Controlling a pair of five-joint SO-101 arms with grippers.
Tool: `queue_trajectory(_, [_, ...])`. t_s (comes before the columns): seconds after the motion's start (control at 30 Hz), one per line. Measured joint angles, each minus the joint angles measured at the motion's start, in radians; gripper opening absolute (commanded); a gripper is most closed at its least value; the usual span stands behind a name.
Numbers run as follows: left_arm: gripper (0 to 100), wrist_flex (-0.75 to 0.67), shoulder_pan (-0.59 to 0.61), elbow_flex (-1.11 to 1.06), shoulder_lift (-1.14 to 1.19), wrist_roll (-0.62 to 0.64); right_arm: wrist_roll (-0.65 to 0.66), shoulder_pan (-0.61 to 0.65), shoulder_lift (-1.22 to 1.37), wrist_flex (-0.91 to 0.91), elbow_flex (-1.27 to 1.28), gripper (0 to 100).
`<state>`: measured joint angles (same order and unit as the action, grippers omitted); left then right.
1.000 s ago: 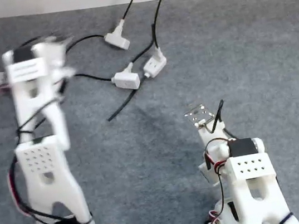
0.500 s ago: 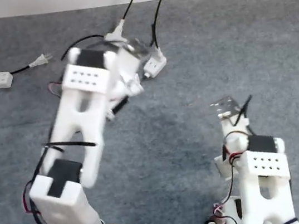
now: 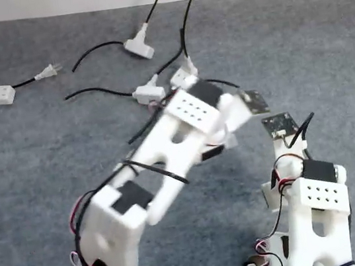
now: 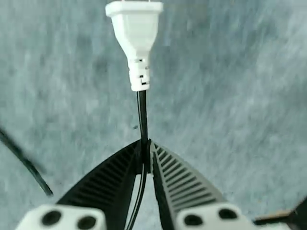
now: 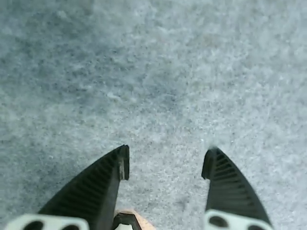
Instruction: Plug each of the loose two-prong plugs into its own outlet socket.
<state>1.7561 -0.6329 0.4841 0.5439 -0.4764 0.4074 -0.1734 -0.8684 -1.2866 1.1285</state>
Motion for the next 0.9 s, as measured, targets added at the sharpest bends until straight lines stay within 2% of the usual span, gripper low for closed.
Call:
queue_trajectory(0.3, [1, 0.000, -0.098, 0.324, 0.250, 0.002, 0.000, -0.282, 0.000, 0.037, 0.000, 25.2])
queue_trajectory(0.6, [1, 0.000, -0.192, 0.394, 0.308, -0.083, 0.006, -0.368, 0.000, 0.046, 0.000, 25.2])
queue_trajectory(0.77, [1, 0.000, -0.222, 0.394, 0.316, -0.109, 0.012, -0.376, 0.000, 0.046, 0.000, 25.2])
queue_trajectory(0.83, [5, 0.000, -0.238, 0.394, 0.318, -0.110, 0.012, -0.376, 0.000, 0.046, 0.000, 25.2])
queue_trajectory(0.9, [14, 0.000, -0.247, 0.394, 0.318, -0.110, 0.017, -0.376, 0.000, 0.046, 0.000, 25.2])
